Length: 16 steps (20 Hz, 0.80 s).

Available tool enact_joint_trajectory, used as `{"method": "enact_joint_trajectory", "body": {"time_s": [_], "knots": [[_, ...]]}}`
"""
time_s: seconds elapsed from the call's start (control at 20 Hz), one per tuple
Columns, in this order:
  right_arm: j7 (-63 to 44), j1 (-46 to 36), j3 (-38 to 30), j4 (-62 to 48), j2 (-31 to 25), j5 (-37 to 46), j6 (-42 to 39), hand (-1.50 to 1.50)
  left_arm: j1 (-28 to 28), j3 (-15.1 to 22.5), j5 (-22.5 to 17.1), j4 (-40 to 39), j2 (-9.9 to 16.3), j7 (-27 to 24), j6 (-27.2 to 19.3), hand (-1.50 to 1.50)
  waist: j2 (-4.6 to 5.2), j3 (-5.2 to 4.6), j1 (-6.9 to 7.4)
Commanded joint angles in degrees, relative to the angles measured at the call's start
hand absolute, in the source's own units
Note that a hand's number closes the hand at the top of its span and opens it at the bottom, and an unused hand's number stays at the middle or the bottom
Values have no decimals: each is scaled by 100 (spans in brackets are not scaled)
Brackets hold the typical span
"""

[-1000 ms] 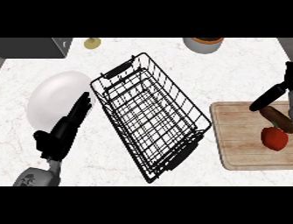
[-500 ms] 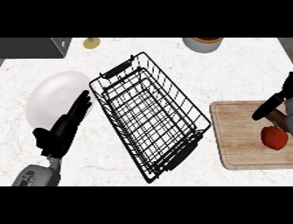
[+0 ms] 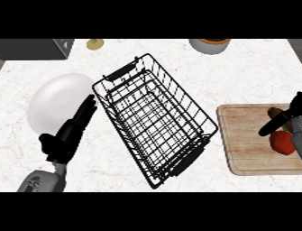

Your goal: Pick the bell pepper from the cutting board and place it in the tiered basket

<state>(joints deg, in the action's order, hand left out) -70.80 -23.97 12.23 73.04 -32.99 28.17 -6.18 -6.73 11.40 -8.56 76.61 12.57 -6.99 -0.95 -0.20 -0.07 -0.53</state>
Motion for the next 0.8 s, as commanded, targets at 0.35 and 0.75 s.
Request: {"method": "enact_joint_trajectory", "body": {"time_s": [0.35, 0.75], "knots": [[-1178, 715, -352, 177, 472, 473, 131, -150, 13, -163, -49, 238, 101, 226, 131, 0, -2, 3, 27], [-680, 973, -756, 103, 628, 664, -3, -150, 93, 15, 221, 454, -181, 319, -60, 0, 5, 6, 67]]}}
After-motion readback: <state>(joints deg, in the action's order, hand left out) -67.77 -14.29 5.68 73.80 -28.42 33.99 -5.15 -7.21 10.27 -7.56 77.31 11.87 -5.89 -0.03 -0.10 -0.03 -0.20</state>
